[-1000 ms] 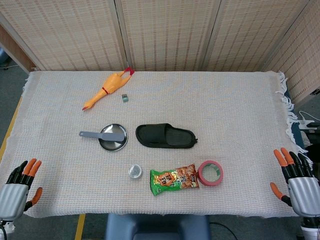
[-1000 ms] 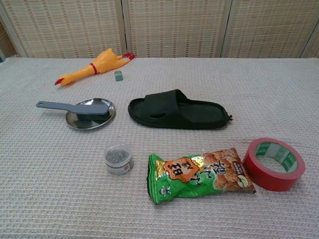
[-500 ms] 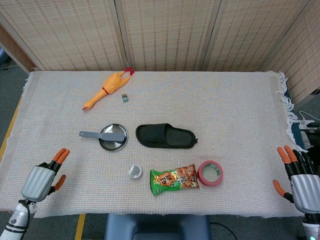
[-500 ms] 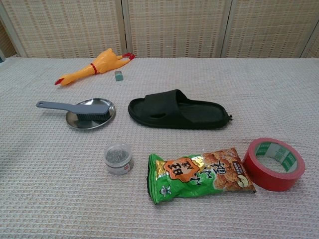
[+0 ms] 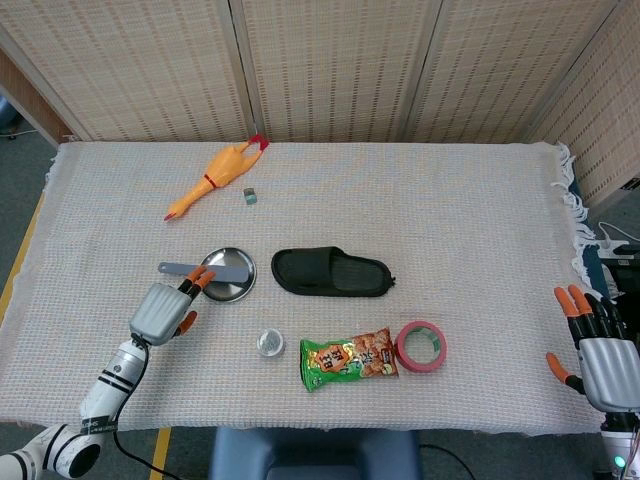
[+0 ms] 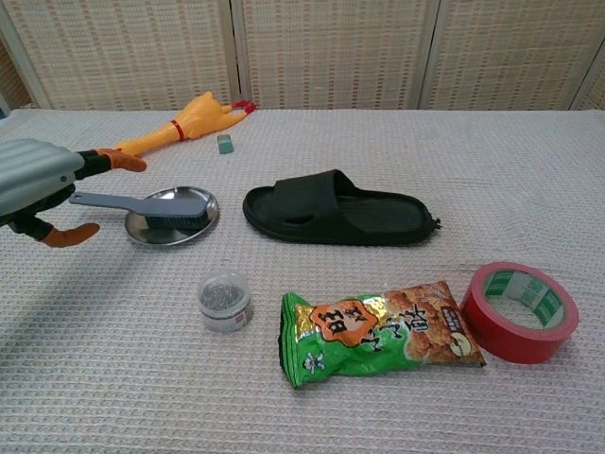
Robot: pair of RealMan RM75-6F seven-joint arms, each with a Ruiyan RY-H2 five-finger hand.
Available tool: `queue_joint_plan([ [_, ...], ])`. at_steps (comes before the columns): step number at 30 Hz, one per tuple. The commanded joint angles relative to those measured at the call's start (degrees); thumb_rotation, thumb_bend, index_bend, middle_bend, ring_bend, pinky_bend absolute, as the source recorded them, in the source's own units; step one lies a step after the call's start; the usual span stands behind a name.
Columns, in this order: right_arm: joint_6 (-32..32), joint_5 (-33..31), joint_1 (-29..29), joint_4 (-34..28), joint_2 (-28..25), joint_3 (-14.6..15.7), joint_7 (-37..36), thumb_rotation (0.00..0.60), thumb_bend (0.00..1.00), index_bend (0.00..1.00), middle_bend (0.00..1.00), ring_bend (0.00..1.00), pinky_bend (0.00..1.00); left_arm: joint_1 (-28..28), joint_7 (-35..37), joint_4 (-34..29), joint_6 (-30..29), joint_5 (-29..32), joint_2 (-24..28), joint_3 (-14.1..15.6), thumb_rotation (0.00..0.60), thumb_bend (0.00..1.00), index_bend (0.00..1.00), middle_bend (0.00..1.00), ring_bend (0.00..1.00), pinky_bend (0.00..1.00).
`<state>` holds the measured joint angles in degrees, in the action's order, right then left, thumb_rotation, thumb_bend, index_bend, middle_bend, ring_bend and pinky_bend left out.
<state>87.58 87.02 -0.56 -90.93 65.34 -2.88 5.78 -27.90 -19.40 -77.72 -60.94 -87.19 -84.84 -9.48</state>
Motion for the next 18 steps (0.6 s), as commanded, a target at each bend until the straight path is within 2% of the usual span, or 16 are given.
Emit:
queue_joint_plan([
  [1,-0.24,-0.27,-0.05,0.07,-0.1,-0.08,-0.29,0.6,0.18,0.0,0.0,0.0,0.0,-4.25,-6.95,4.94,4.04,4.12,-5.41,-1.6,0.6,0.42,0.09,0.08,0.85,0.87],
  [9,-1.88,-1.76,-0.53,-0.09,-0.56,-0.31,-0.97,0.6,0.18,0.0,0.0,0.0,0.0,-8.2,-11.54,10.43,7.7,8.92,-8.6,-2.56,0.6,0.42,0.07,0.09,0.85,0.87],
  [18,-3.77,-3.41,-1.22,0.11,-1.09,-0.68,-2.27,0.6,0.18,0.0,0.0,0.0,0.0,-10.97,-12.32,13.4,8.9,11.95,-10.75,-2.51,0.6,0.42,0.14,0.18,0.86,0.88],
])
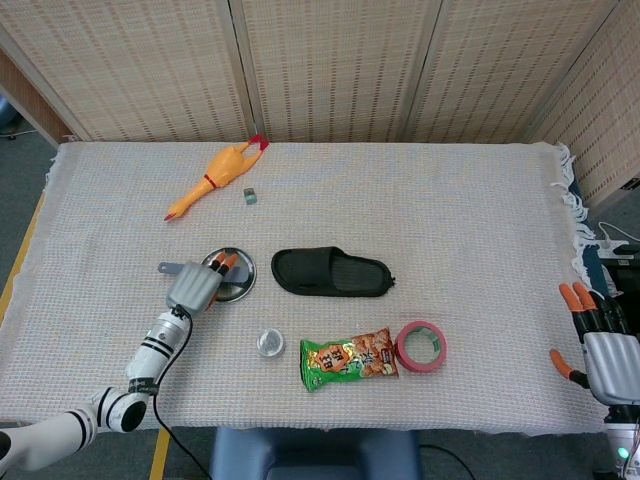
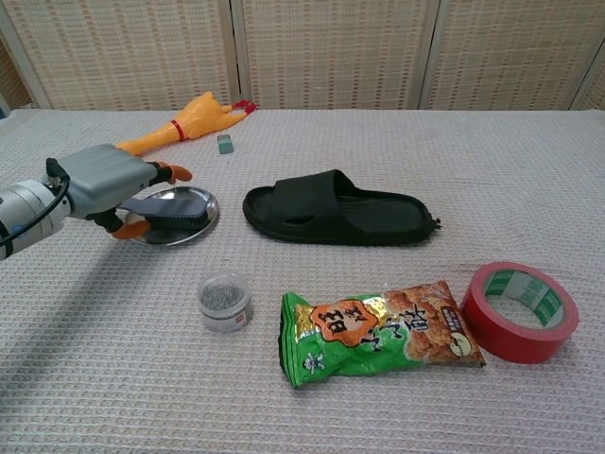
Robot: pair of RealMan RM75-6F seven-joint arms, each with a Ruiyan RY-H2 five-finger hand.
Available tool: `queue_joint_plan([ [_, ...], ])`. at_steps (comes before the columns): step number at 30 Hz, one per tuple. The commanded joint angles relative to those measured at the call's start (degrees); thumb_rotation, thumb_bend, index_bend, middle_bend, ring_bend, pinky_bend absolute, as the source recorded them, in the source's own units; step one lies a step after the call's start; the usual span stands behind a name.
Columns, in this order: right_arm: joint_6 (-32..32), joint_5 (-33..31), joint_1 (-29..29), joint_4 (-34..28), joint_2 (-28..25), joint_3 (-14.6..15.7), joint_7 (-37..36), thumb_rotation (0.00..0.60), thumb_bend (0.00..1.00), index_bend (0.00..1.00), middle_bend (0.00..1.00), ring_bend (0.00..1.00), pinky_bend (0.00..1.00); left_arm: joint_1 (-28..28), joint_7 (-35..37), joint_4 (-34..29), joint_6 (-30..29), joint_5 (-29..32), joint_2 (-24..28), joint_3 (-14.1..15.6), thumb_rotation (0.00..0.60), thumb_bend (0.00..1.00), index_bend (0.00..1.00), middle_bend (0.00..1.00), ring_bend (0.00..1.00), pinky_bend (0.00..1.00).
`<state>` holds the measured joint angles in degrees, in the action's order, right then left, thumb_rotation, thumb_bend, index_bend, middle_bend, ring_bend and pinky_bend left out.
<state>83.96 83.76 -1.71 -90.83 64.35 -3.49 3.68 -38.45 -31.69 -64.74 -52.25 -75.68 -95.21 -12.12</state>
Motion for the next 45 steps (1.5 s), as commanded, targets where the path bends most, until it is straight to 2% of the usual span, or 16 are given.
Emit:
queue_joint_plan([
  [1,-0.2,-0.2,-0.09,0.01,-0.17,-0.06,-0.27,0.6,0.18,0.0,0.0,0.0,0.0,-0.65,-0.08,0.67,0.27,0.6,-0.57,0.2,0.6,0.42,0.14,0.19,0.86,0.88],
  [9,-0.3,-0.43,0.0,-0.79,-1.01,0.06,-0.76,0.6,0.18,0.0,0.0,0.0,0.0,-2.45,-0.47,4.38,-0.56,0.44,-2.72,1.17,0.6,0.41,0.17,0.19,0.86,0.88],
  [18,-0.59,-1.01,0.08,-1.26,-1.54,0.15,-0.7,0.6,0.18,0.0,0.0,0.0,0.0,-3.56,0.25,6.77,-0.39,1.35,-3.86,1.82,0.6,0.42,0.27,0.28,0.86,0.89],
  [35,-0.97,-1.09,-0.1,-1.27,-1.69,0.35,-0.75,0.6,0.18,0.0,0.0,0.0,0.0,-4.57,2.08,9.19,-1.88,0.95,-4.91,3.07,0.6,0.42,0.37,0.4,0.87,0.9],
  [41,-0.86,-1.01,-0.08,-1.34,-1.73,0.39,-0.78,0.6,0.18,0.0,0.0,0.0,0.0,-4.59,3.09,9.61,-3.23,0.26,-5.1,3.36,0.6,0.42,0.45,0.49,0.88,0.92],
  [45,-1.01,-0.86,-0.16,-1.31,-1.73,0.52,-0.8,0.6,0.18,0.0,0.0,0.0,0.0,-4.42,4.49,10.48,-4.6,-0.55,-5.42,3.6,0.6,0.44,0.55,0.61,0.88,0.93],
])
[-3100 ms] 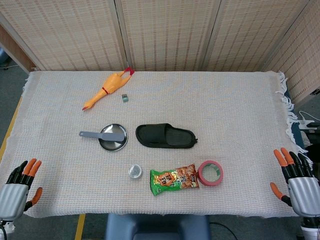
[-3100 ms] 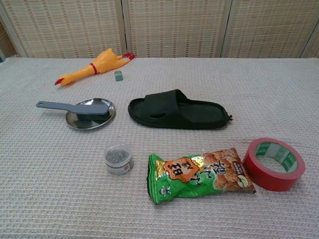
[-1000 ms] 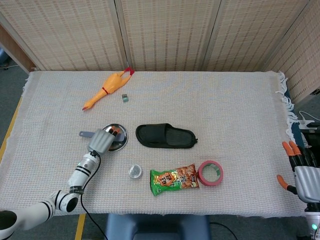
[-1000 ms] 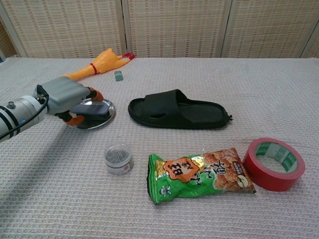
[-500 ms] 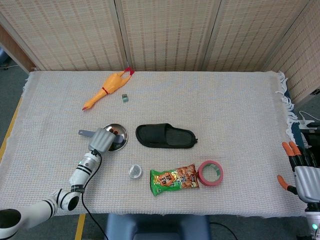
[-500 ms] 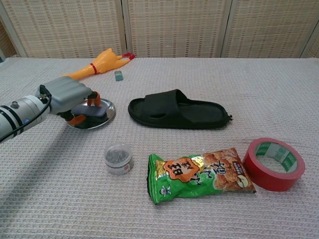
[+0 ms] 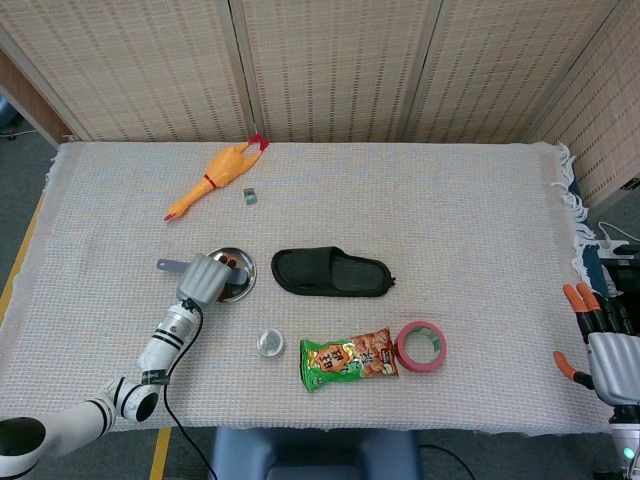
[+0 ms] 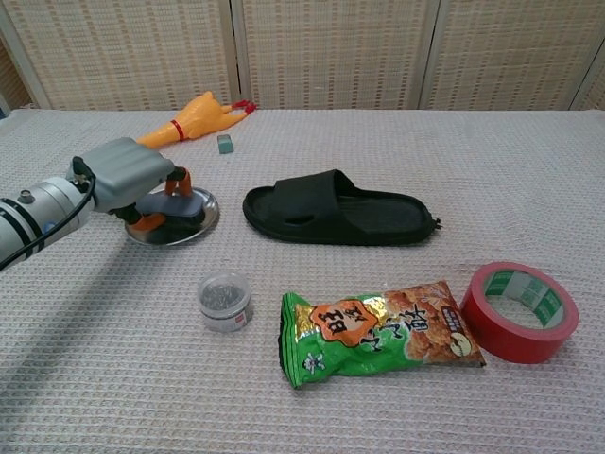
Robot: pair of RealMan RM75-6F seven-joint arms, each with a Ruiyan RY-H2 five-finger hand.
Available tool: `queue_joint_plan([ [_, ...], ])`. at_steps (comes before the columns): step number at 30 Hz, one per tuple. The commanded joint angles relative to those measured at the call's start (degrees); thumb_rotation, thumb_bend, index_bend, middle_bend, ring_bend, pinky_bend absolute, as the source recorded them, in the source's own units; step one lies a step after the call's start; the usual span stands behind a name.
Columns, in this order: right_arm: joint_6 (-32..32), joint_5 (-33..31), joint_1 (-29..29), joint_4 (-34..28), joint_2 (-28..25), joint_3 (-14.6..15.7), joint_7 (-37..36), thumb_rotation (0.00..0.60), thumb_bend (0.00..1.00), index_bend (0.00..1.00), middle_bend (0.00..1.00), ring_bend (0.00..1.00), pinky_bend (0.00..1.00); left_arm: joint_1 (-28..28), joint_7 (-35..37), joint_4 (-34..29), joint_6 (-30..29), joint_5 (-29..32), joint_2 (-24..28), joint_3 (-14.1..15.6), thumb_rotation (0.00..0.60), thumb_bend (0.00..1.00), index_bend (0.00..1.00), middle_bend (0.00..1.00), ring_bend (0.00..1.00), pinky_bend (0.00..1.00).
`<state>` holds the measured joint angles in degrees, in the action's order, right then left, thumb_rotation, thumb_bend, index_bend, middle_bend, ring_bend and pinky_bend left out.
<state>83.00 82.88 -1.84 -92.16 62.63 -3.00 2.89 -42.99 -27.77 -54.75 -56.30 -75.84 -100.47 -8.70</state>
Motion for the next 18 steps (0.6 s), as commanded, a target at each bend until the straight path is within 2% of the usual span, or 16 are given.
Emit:
queue_joint_plan([
  [1,-0.11,0.06,-0.06,0.03,-0.01,0.05,0.0,0.6,0.18,0.0,0.0,0.0,0.0,0.18,0.83,0.69,-0.79,-0.53,-0.19,0.24,0.6,0.46,0.58,0.64,0.89,0.93],
  [4,-0.31,0.39,-0.33,0.44,0.25,0.1,0.11,0.6,0.18,0.0,0.0,0.0,0.0,0.61,1.63,0.96,-1.79,-0.9,-0.05,0.44,0.6,0.53,0.64,0.72,0.89,0.93],
  [8,-1.46,1.48,-1.79,1.76,1.18,-0.1,1.09,0.6,0.18,0.0,0.0,0.0,0.0,1.13,1.97,0.09,-3.88,-1.63,0.78,0.42,0.6,0.56,0.69,0.78,0.9,0.94],
  [11,-4.21,4.06,-5.34,3.58,1.75,-0.84,2.11,0.6,0.19,0.0,0.0,0.0,0.0,1.26,0.87,-1.71,-5.13,-1.66,1.81,-0.07,0.6,0.56,0.72,0.81,0.91,0.95],
  [15,-11.46,6.7,-12.24,6.22,2.39,-2.03,3.25,0.6,0.24,0.0,0.0,0.0,0.0,1.27,-0.82,-5.61,-6.55,-1.13,3.34,-1.25,0.6,0.56,0.74,0.84,0.91,0.95],
  [18,-16.78,8.78,-17.7,9.71,4.49,-2.66,2.69,0.6,0.33,0.0,0.0,0.0,0.0,1.08,-2.67,-8.9,-6.75,-0.01,4.33,-2.28,0.6,0.56,0.74,0.84,0.91,0.95],
])
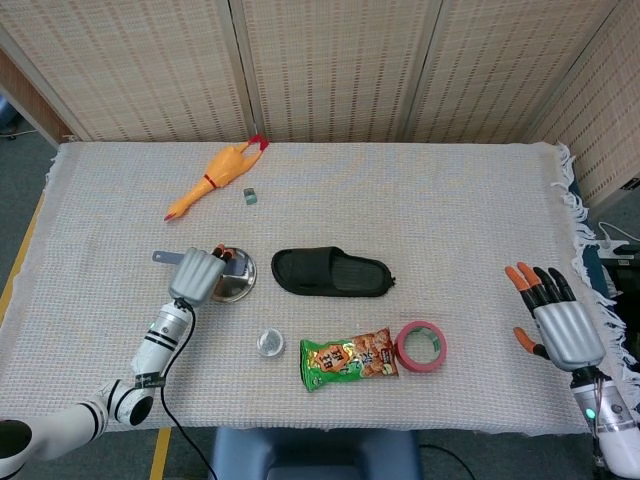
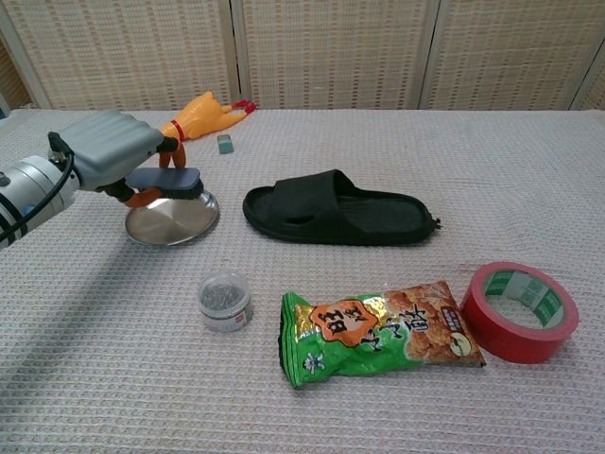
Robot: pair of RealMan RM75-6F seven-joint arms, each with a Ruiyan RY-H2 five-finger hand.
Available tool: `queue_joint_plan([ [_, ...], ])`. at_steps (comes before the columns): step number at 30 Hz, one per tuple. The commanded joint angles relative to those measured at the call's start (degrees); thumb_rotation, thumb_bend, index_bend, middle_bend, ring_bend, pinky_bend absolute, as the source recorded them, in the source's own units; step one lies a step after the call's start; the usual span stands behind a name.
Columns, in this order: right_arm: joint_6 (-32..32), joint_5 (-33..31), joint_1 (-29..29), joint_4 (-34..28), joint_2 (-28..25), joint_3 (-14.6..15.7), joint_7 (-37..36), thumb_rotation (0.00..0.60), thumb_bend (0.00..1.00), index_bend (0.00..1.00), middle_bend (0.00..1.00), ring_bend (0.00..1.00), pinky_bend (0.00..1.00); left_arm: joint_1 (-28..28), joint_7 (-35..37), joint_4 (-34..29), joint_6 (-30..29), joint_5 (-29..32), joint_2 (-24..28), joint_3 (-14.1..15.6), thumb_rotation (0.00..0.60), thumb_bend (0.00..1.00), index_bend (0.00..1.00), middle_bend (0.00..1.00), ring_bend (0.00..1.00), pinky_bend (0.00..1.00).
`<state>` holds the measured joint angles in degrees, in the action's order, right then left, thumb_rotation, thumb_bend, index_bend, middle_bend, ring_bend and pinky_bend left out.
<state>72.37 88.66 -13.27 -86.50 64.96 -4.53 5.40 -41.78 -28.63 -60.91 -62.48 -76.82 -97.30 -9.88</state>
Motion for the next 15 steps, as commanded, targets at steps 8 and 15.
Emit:
queue_joint_plan([
  [8,-17.44,5.34,-17.87,13.47,10.2,-1.41,-3.93,0.6,0.53,0.08,0.0,0.0,0.0,-0.78,-6.55,-9.79,-1.41,3.36,2.69,-2.95,0.6,0.56,0.73,0.84,0.91,0.95],
  [15,-24.59,4.02,-23.66,18.29,17.08,-0.55,-2.99,0.6,0.55,0.08,0.0,0.0,0.0,-1.68,-7.87,-11.87,0.13,6.48,2.59,-3.94,0.6,0.56,0.72,0.82,0.91,0.95],
])
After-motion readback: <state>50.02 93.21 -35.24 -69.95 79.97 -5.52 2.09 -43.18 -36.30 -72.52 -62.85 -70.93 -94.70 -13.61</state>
